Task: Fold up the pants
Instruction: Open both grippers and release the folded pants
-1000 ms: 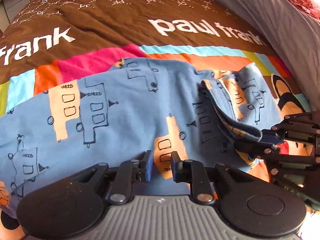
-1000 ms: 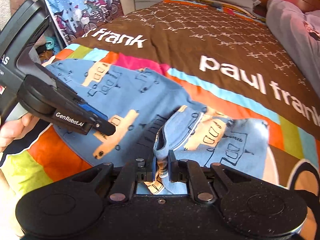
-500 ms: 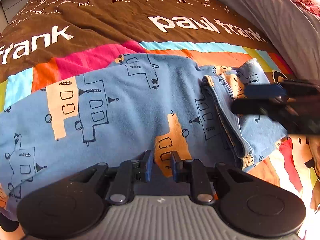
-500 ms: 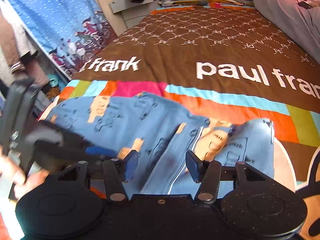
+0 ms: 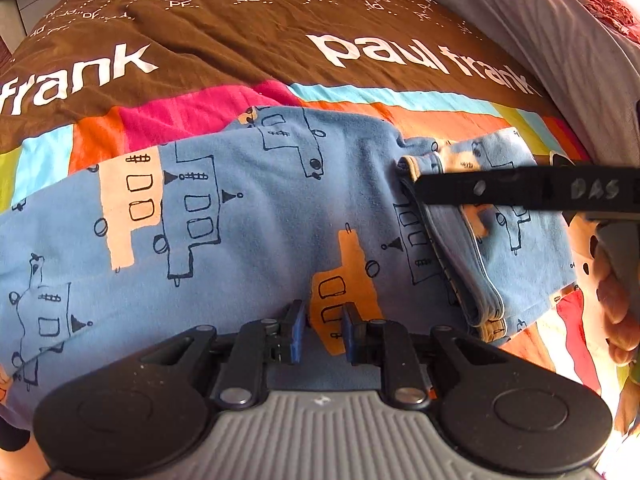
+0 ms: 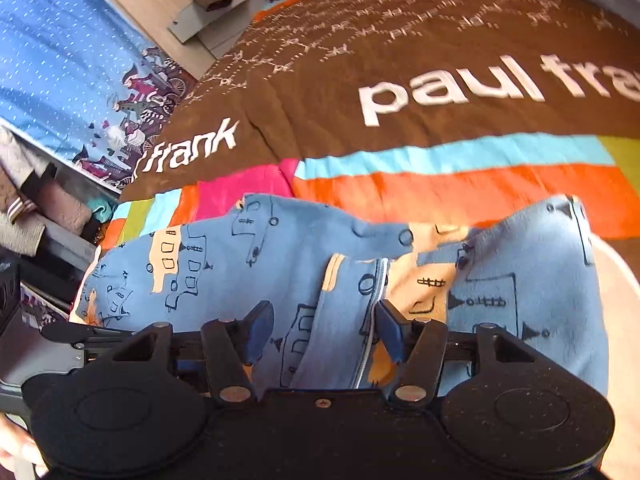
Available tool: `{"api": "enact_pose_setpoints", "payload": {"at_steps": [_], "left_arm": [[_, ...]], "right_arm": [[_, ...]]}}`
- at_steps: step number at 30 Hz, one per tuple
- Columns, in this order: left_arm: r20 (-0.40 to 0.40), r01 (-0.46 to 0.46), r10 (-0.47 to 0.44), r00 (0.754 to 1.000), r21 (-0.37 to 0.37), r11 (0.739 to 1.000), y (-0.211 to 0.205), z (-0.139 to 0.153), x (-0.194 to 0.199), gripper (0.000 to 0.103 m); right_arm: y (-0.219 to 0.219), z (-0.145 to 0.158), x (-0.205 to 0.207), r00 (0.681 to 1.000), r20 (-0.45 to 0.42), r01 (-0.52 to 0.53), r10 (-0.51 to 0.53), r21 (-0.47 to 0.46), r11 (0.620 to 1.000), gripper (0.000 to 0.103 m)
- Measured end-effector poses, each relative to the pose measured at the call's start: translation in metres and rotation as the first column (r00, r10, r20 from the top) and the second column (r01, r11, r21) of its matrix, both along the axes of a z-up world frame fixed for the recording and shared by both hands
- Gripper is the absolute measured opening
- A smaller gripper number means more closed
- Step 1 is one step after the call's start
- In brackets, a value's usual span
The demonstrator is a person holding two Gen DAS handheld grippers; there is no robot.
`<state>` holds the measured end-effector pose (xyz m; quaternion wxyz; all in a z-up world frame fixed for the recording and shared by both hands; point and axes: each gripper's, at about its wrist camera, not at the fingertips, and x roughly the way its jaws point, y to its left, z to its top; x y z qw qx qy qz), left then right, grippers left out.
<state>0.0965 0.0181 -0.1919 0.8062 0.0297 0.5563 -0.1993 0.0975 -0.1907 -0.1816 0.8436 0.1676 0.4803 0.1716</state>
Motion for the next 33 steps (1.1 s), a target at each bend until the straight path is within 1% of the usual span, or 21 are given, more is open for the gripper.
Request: {"api": "enact_pose_setpoints", "payload": {"at_steps": [2, 4, 5, 7, 8, 9, 10, 12, 13, 14, 16, 17, 18, 20, 23, 24, 26, 28, 29, 31, 33], "left_arm": [[-0.002, -0.004, 0.004, 1.000, -0.003, 1.000, 0.000, 0.000, 0.000, 0.022], [-0.005, -0.009, 0.009, 1.000, -0.007, 1.000, 0.001, 0.000, 0.001, 0.022], [-0.007, -0.014, 0.014, 1.000, -0.009, 1.000, 0.002, 0.000, 0.001, 0.022], [-0.011, -0.021, 0.020, 1.000, -0.008, 1.000, 0.001, 0.000, 0.002, 0.022], [-0.013, -0.022, 0.022, 1.000, -0.007, 1.000, 0.001, 0.001, 0.002, 0.022], [-0.014, -0.020, 0.020, 1.000, -0.006, 1.000, 0.001, 0.002, 0.002, 0.022], [-0.015, -0.019, 0.019, 1.000, -0.007, 1.000, 0.001, 0.004, 0.002, 0.022], [-0.009, -0.021, 0.021, 1.000, -0.006, 1.000, 0.003, 0.007, 0.001, 0.022], [-0.005, -0.021, 0.021, 1.000, -0.002, 1.000, 0.004, 0.009, 0.000, 0.023], [-0.002, -0.020, 0.020, 1.000, 0.006, 1.000, 0.005, 0.010, -0.002, 0.024], [-0.003, -0.015, 0.015, 1.000, 0.043, 0.999, 0.008, 0.007, -0.004, 0.025], [-0.005, -0.016, 0.016, 1.000, 0.051, 0.999, 0.010, 0.006, -0.005, 0.025], [-0.008, -0.019, 0.020, 1.000, 0.045, 0.999, 0.011, 0.007, -0.005, 0.025], [-0.011, -0.018, 0.018, 1.000, 0.040, 0.999, 0.012, 0.009, -0.003, 0.025], [-0.005, -0.004, 0.005, 1.000, 0.060, 0.998, 0.007, 0.008, -0.001, 0.026], [-0.006, -0.006, 0.006, 1.000, 0.062, 0.998, 0.006, 0.008, 0.001, 0.027], [-0.008, -0.008, 0.008, 1.000, 0.066, 0.998, 0.004, 0.007, 0.002, 0.029], [-0.006, 0.003, -0.002, 1.000, 0.073, 0.997, 0.001, 0.007, 0.003, 0.033], [-0.007, 0.007, -0.006, 1.000, 0.075, 0.997, 0.001, 0.006, 0.002, 0.034], [-0.007, 0.016, -0.015, 1.000, 0.077, 0.997, 0.000, 0.005, 0.002, 0.038], [-0.005, 0.019, -0.018, 1.000, 0.078, 0.997, -0.002, 0.003, 0.001, 0.039]], "right_arm": [[-0.007, 0.011, 0.000, 1.000, 0.016, 0.016, -0.017, 0.029, 0.999, 0.060], [-0.010, 0.013, -0.005, 1.000, 0.012, 0.011, -0.012, 0.058, 0.998, 0.060], [-0.009, 0.009, -0.007, 1.000, -0.011, -0.010, 0.011, 0.070, 0.998, 0.062], [-0.002, -0.005, -0.013, 0.995, -0.066, -0.067, 0.069, 0.040, 0.997, 0.063], [-0.002, -0.006, -0.018, 0.996, -0.057, -0.069, 0.071, 0.039, 0.997, 0.063], [-0.005, -0.002, -0.021, 0.997, -0.053, -0.059, 0.063, 0.060, 0.996, 0.063], [-0.009, 0.004, -0.024, 0.998, -0.043, -0.047, 0.051, 0.087, 0.995, 0.064], [-0.017, 0.015, -0.032, 0.999, -0.021, -0.033, 0.035, 0.113, 0.993, 0.064], [-0.021, 0.017, -0.036, 0.999, -0.023, -0.033, 0.036, 0.111, 0.993, 0.067], [-0.023, 0.015, -0.039, 0.998, -0.042, -0.036, 0.040, 0.089, 0.995, 0.069], [-0.030, 0.001, -0.044, 0.992, -0.118, -0.039, 0.043, 0.036, 0.999, 0.068], [-0.035, -0.003, -0.048, 0.991, -0.130, -0.027, 0.031, 0.035, 0.999, 0.065], [-0.042, 0.001, -0.051, 0.993, -0.114, -0.009, 0.015, 0.054, 0.998, 0.065], [-0.058, 0.017, -0.057, 0.999, -0.047, 0.029, -0.026, 0.076, 0.997, 0.067], [-0.086, 0.032, -0.058, 0.991, 0.024, 0.131, -0.132, 0.037, 0.991, 0.068], [-0.097, 0.032, -0.056, 0.986, 0.026, 0.166, -0.167, 0.026, 0.986, 0.069], [-0.117, 0.022, -0.049, 0.977, -0.008, 0.214, -0.214, 0.003, 0.977, 0.069], [-0.126, 0.019, -0.043, 0.976, 0.000, 0.220, -0.220, -0.014, 0.975, 0.068], [-0.128, 0.023, -0.041, 0.977, 0.027, 0.212, -0.211, -0.004, 0.977, 0.067], [-0.126, 0.031, -0.034, 0.980, 0.075, 0.181, -0.186, 0.068, 0.981, 0.067], [-0.117, 0.029, -0.020, 0.988, 0.072, 0.124, -0.135, 0.148, 0.981, 0.067]]}}
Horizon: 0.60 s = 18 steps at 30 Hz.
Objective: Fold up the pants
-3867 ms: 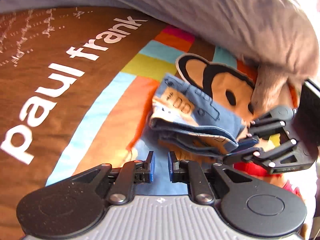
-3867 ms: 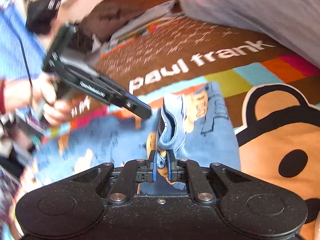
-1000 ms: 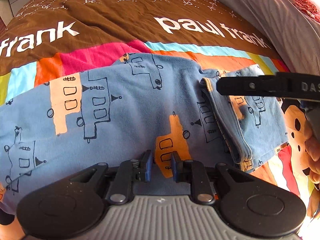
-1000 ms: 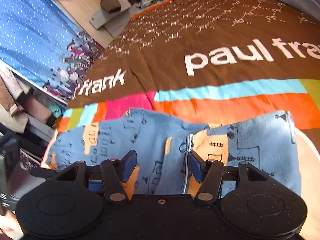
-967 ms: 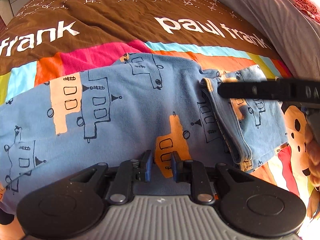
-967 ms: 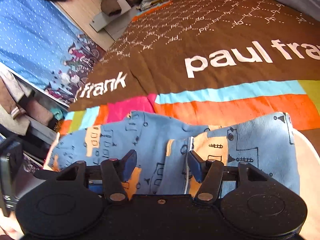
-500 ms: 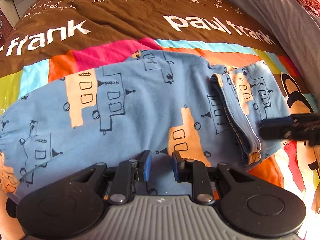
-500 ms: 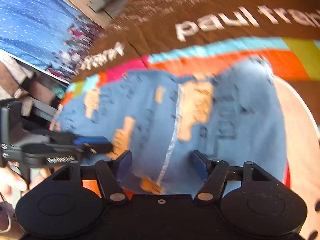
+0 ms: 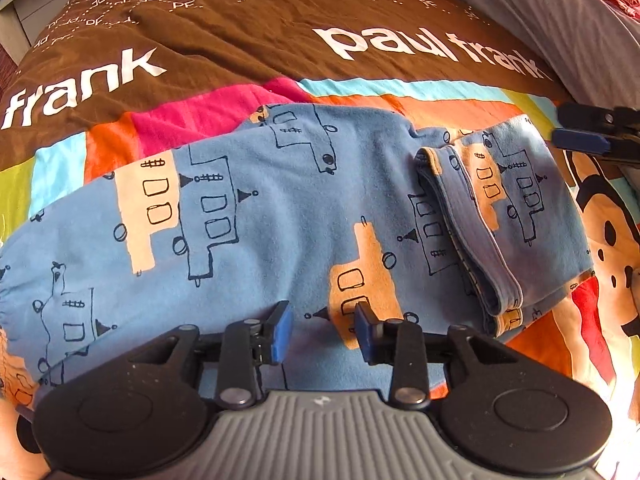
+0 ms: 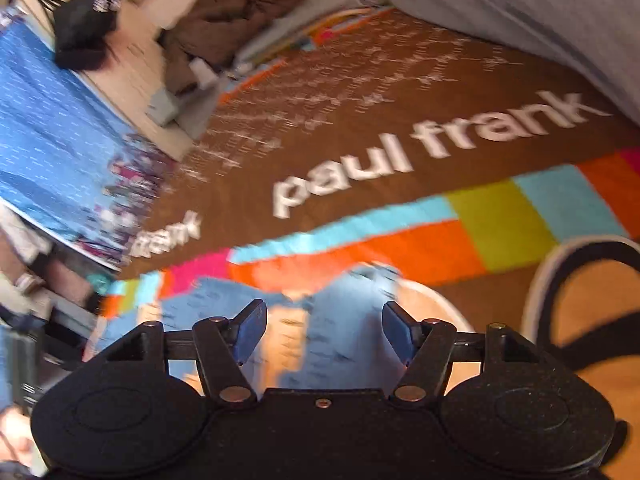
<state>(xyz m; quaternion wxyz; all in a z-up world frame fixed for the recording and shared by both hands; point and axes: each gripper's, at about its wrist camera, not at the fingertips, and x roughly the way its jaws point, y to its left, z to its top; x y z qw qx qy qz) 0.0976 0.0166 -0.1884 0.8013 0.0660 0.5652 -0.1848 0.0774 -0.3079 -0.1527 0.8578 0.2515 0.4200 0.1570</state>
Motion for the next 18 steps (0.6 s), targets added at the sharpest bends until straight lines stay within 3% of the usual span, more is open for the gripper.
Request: {"api": "enact_pose_setpoints", "payload": {"at_steps": [2, 3, 4, 5, 6, 8, 9, 14, 18], "left_arm": [[-0.002, -0.002, 0.002, 1.000, -0.002, 1.000, 0.000, 0.000, 0.000, 0.040], [-0.003, -0.005, 0.005, 1.000, -0.003, 1.000, 0.001, 0.000, 0.000, 0.040], [-0.005, -0.010, 0.010, 1.000, -0.005, 1.000, 0.002, 0.001, 0.001, 0.040], [-0.004, -0.018, 0.018, 1.000, -0.008, 1.000, 0.003, 0.002, 0.001, 0.040], [-0.001, -0.027, 0.027, 1.000, -0.016, 1.000, 0.005, 0.005, 0.001, 0.040], [0.007, -0.052, 0.053, 0.999, -0.046, 0.998, 0.013, 0.011, 0.003, 0.040], [0.011, -0.064, 0.065, 0.998, -0.069, 0.996, 0.018, 0.014, 0.005, 0.040], [0.006, -0.114, 0.116, 0.993, -0.116, 0.987, 0.042, 0.022, 0.009, 0.048], [0.007, -0.082, 0.082, 0.997, -0.063, 0.995, 0.053, 0.018, -0.013, 0.048]], "right_arm": [[0.011, -0.016, 0.016, 0.995, -0.060, -0.073, 0.074, 0.030, 0.997, 0.069], [0.016, -0.026, 0.022, 0.993, -0.090, -0.080, 0.075, -0.059, 0.995, 0.068], [0.017, -0.033, 0.026, 0.993, -0.112, -0.067, 0.050, -0.153, 0.986, 0.060], [0.015, -0.032, 0.028, 0.993, -0.108, -0.056, 0.038, -0.172, 0.983, 0.054], [0.015, -0.024, 0.027, 0.997, -0.076, -0.038, 0.025, -0.181, 0.983, 0.056], [0.023, -0.002, 0.019, 0.999, 0.014, -0.040, 0.044, -0.207, 0.977, 0.076], [0.029, 0.006, 0.016, 0.997, 0.030, -0.066, 0.073, -0.198, 0.978, 0.077], [0.078, 0.007, 0.034, 0.966, 0.021, -0.260, 0.259, 0.016, 0.966, 0.084], [0.132, -0.022, 0.089, 0.919, -0.022, -0.378, 0.395, 0.243, 0.893, 0.084]]}}
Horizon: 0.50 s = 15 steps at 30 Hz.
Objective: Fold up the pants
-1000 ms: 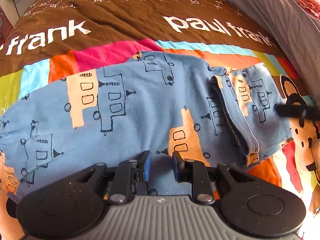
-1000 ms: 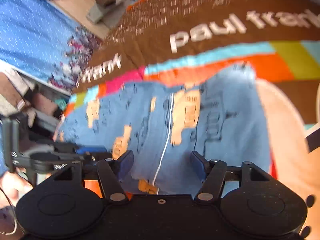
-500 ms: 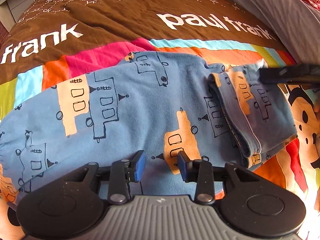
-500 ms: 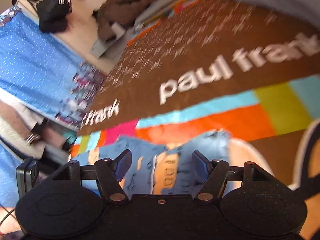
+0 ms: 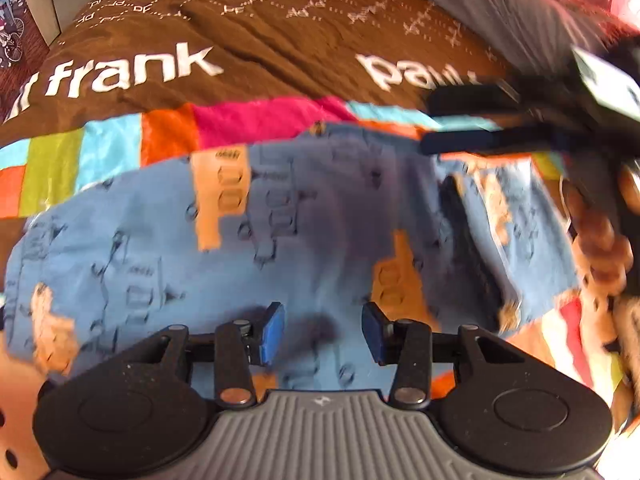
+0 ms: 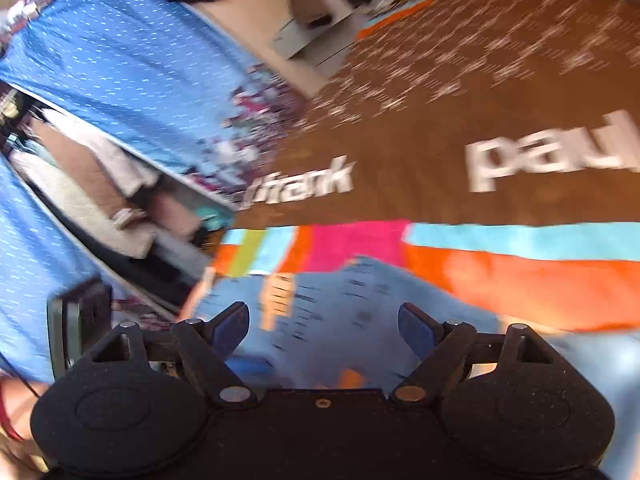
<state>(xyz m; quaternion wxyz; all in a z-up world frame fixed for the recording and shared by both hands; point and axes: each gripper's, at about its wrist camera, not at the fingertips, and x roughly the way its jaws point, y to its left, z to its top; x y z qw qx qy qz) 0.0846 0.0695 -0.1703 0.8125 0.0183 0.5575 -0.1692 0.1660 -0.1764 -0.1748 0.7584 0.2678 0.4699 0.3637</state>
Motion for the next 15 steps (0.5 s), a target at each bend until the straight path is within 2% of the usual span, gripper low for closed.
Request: {"api": "enact_pose_setpoints", "payload": {"at_steps": [2, 3, 4, 5, 6, 8, 9, 12, 15], "left_arm": [[-0.003, -0.010, 0.010, 1.000, 0.055, 0.998, 0.008, -0.007, -0.009, 0.047], [0.001, -0.017, 0.017, 1.000, 0.058, 0.998, 0.013, -0.008, -0.011, 0.047], [0.002, -0.028, 0.028, 1.000, 0.043, 0.999, 0.018, -0.006, -0.012, 0.046], [0.006, -0.040, 0.040, 0.999, 0.028, 0.999, 0.022, -0.003, -0.012, 0.046], [0.015, -0.052, 0.052, 0.999, 0.014, 0.999, 0.027, 0.001, -0.011, 0.046], [0.034, -0.085, 0.085, 0.996, -0.016, 0.996, 0.039, 0.009, -0.012, 0.048], [0.035, -0.112, 0.113, 0.993, -0.033, 0.993, 0.047, 0.014, -0.012, 0.048], [0.025, -0.207, 0.210, 0.977, -0.081, 0.975, 0.080, 0.024, -0.016, 0.049], [0.013, -0.296, 0.298, 0.955, -0.078, 0.952, 0.114, 0.026, -0.024, 0.049]], "right_arm": [[0.024, -0.032, 0.028, 0.981, -0.163, -0.094, 0.108, 0.091, 0.991, 0.083], [0.033, -0.043, 0.038, 0.970, -0.198, -0.134, 0.142, 0.051, 0.990, 0.081], [0.040, -0.043, 0.043, 0.980, -0.149, -0.143, 0.129, -0.087, 0.986, 0.067], [0.043, -0.034, 0.045, 0.992, -0.062, -0.123, 0.113, -0.194, 0.973, 0.050], [0.041, -0.023, 0.046, 0.996, 0.007, -0.082, 0.086, -0.229, 0.970, 0.053], [0.031, 0.004, 0.041, 0.995, 0.099, 0.009, 0.010, -0.194, 0.981, 0.081], [0.027, 0.016, 0.036, 0.992, 0.125, 0.030, -0.009, -0.164, 0.986, 0.085], [0.026, 0.033, 0.017, 0.993, 0.118, 0.033, -0.018, -0.123, 0.992, 0.086], [0.026, 0.035, -0.009, 0.996, 0.090, 0.035, -0.023, -0.133, 0.991, 0.086]]}}
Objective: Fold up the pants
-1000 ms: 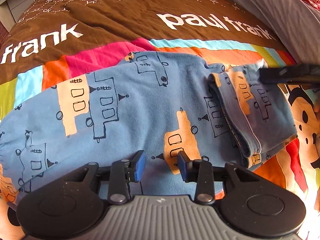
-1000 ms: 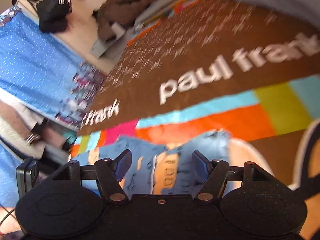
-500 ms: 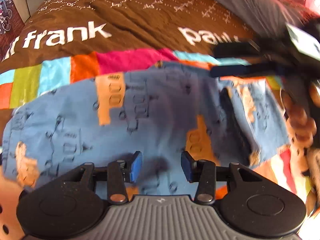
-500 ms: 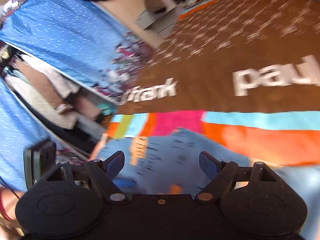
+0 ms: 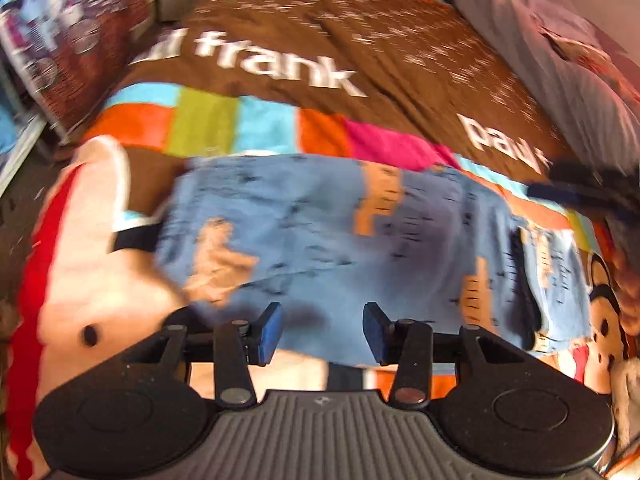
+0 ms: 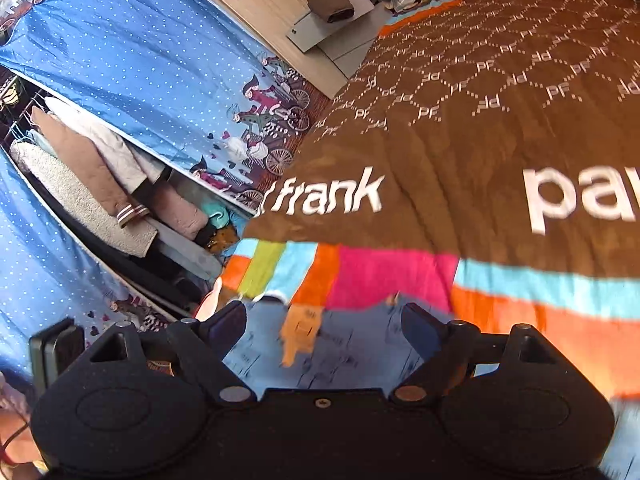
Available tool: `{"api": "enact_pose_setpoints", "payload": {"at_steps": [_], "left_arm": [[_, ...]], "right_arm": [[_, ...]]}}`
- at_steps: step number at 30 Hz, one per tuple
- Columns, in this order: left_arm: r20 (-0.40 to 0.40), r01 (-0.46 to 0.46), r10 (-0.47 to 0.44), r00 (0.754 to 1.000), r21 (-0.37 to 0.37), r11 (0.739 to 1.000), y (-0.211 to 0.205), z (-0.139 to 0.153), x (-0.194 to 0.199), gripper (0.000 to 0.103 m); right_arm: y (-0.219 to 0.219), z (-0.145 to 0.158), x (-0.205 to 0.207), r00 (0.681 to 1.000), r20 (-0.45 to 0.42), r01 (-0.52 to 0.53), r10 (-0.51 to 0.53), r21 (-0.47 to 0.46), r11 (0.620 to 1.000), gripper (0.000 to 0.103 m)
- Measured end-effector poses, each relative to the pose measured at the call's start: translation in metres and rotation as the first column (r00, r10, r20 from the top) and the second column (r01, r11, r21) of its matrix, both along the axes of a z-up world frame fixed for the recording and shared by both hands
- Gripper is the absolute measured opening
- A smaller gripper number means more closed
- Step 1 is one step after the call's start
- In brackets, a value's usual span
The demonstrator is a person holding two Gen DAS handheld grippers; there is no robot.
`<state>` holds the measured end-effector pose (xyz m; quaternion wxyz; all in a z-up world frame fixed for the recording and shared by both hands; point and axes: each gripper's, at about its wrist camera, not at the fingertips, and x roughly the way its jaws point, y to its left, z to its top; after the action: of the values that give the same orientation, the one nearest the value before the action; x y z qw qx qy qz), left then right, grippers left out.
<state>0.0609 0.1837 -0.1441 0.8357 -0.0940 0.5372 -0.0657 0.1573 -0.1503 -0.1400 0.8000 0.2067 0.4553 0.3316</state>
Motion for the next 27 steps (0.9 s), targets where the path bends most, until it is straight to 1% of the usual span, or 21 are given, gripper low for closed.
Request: {"api": "enact_pose_setpoints", "payload": {"at_steps": [3, 5, 7, 8, 10, 12, 14, 15, 17, 18, 20, 21, 23, 24, 25, 26, 27], "left_arm": [[-0.018, -0.066, 0.066, 0.998, 0.005, 0.998, 0.027, -0.011, -0.001, 0.049], [-0.014, -0.109, 0.109, 0.994, -0.017, 0.994, 0.042, -0.019, 0.003, 0.049], [-0.014, -0.162, 0.161, 0.987, -0.093, 0.982, 0.056, -0.029, 0.012, 0.049], [-0.015, -0.187, 0.187, 0.982, -0.142, 0.972, 0.063, -0.034, 0.016, 0.049], [-0.016, -0.236, 0.238, 0.971, -0.214, 0.948, 0.074, -0.040, 0.019, 0.050], [-0.020, -0.270, 0.274, 0.962, -0.257, 0.928, 0.079, -0.044, 0.019, 0.051], [-0.010, -0.264, 0.271, 0.963, -0.258, 0.929, 0.079, -0.044, 0.016, 0.052], [-0.004, -0.256, 0.264, 0.964, -0.256, 0.932, 0.078, -0.043, 0.014, 0.053], [0.001, -0.245, 0.254, 0.967, -0.268, 0.932, 0.077, -0.042, 0.017, 0.053], [-0.002, -0.249, 0.259, 0.966, -0.284, 0.926, 0.078, -0.042, 0.020, 0.054], [-0.009, -0.261, 0.272, 0.962, -0.310, 0.914, 0.078, -0.044, 0.027, 0.055], [-0.008, -0.262, 0.273, 0.962, -0.313, 0.913, 0.078, -0.044, 0.029, 0.053], [-0.011, -0.264, 0.274, 0.962, -0.316, 0.911, 0.078, -0.044, 0.031, 0.038], [-0.019, -0.262, 0.271, 0.962, -0.336, 0.905, 0.079, -0.045, 0.031, 0.027], [-0.025, -0.262, 0.271, 0.962, -0.350, 0.899, 0.080, -0.045, 0.031, 0.023], [-0.024, -0.259, 0.268, 0.963, -0.350, 0.900, 0.080, -0.045, 0.031, 0.023], [-0.021, -0.253, 0.262, 0.965, -0.343, 0.905, 0.079, -0.045, 0.031, 0.022]], "right_arm": [[-0.007, 0.000, -0.029, 1.000, -0.018, 0.022, -0.023, -0.034, 0.999, 0.086], [-0.010, -0.003, -0.046, 0.999, -0.029, 0.041, -0.043, -0.052, 0.998, 0.086], [-0.012, -0.008, -0.058, 0.995, -0.070, 0.066, -0.069, -0.050, 0.997, 0.086], [-0.011, -0.012, -0.064, 0.993, -0.090, 0.073, -0.078, -0.053, 0.996, 0.086], [-0.005, -0.016, -0.072, 0.991, -0.107, 0.071, -0.077, -0.060, 0.996, 0.086], [0.002, -0.019, -0.076, 0.991, -0.111, 0.060, -0.068, -0.069, 0.996, 0.086], [0.012, -0.021, -0.076, 0.994, -0.087, 0.050, -0.059, -0.104, 0.993, 0.086], [0.018, -0.023, -0.075, 0.996, -0.077, 0.037, -0.048, -0.134, 0.990, 0.086], [0.036, -0.024, -0.073, 0.999, -0.030, -0.027, 0.022, -0.200, 0.979, 0.085], [0.049, -0.023, -0.073, 0.998, 0.003, -0.066, 0.068, -0.239, 0.969, 0.085], [0.076, -0.019, -0.076, 0.984, 0.059, -0.144, 0.168, -0.296, 0.944, 0.084], [0.089, -0.018, -0.079, 0.973, 0.087, -0.176, 0.215, -0.328, 0.928, 0.084], [0.117, -0.019, -0.090, 0.944, 0.123, -0.234, 0.305, -0.404, 0.885, 0.084], [0.128, -0.021, -0.096, 0.931, 0.124, -0.255, 0.342, -0.447, 0.857, 0.084], [0.136, -0.026, -0.100, 0.927, 0.111, -0.270, 0.358, -0.464, 0.843, 0.083], [0.137, -0.030, -0.100, 0.936, 0.092, -0.264, 0.339, -0.453, 0.852, 0.079], [0.135, -0.029, -0.097, 0.954, 0.080, -0.232, 0.290, -0.422, 0.876, 0.076]]}}
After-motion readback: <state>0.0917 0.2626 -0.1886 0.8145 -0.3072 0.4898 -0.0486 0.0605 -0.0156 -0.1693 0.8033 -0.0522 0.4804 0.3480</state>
